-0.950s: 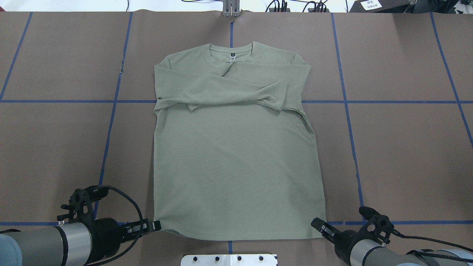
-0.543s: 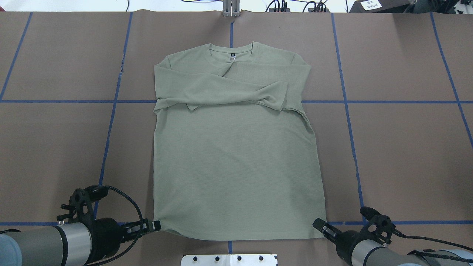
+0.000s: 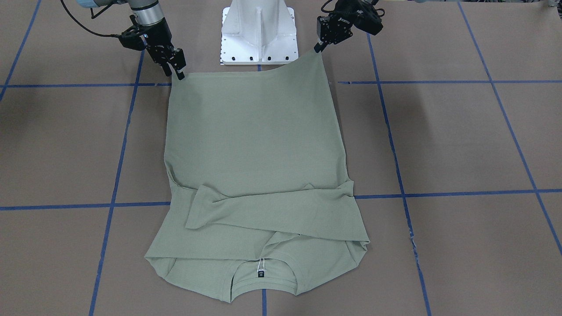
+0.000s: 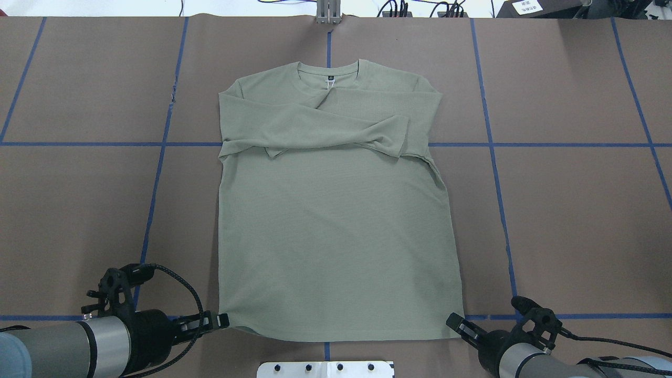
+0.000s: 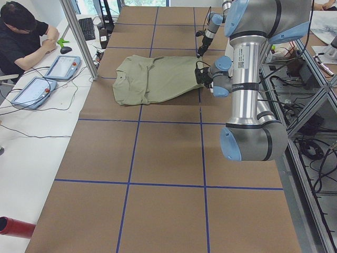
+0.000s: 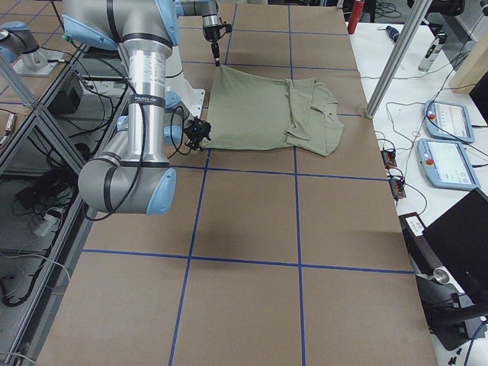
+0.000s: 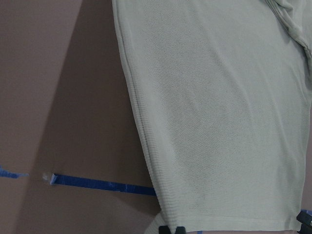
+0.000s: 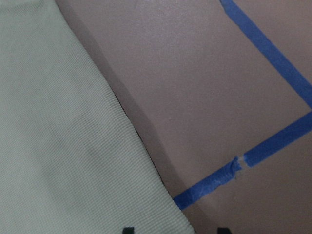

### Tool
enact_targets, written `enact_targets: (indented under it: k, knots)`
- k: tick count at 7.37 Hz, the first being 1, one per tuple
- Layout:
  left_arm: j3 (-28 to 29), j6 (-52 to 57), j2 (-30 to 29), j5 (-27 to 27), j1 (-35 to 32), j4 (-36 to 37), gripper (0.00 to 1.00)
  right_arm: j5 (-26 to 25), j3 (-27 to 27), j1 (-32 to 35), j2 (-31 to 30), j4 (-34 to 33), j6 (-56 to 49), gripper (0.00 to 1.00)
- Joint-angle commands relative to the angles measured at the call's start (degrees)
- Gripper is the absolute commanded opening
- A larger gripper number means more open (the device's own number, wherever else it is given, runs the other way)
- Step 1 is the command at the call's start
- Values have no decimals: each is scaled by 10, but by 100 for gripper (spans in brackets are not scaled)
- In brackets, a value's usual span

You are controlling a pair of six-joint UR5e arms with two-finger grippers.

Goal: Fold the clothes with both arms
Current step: 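Grasp the hem corners with both grippers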

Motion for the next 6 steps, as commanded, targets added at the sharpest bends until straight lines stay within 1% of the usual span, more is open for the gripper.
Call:
enact_targets:
  k: [1,2,3,4,5,6]
  knots:
    - [0,0,-1,0,0,0,0,0,-1,-1,2,-1,0,14]
    - [0,0,-2,0,0,0,0,0,-1,-1,2,-1,1,0]
    - [0,0,-2,0,0,0,0,0,0,0,2,-1,1,0]
    - [1,0,-1,-1,0,0,0,1,6,0,3,-22,-3,0]
    - [-5,0,2,-3,0,1,0,8,40,1,4,-78,-6,0]
    - [-28,1,8,-10,-2,3,0,28,101,5,3,-135,-7,0]
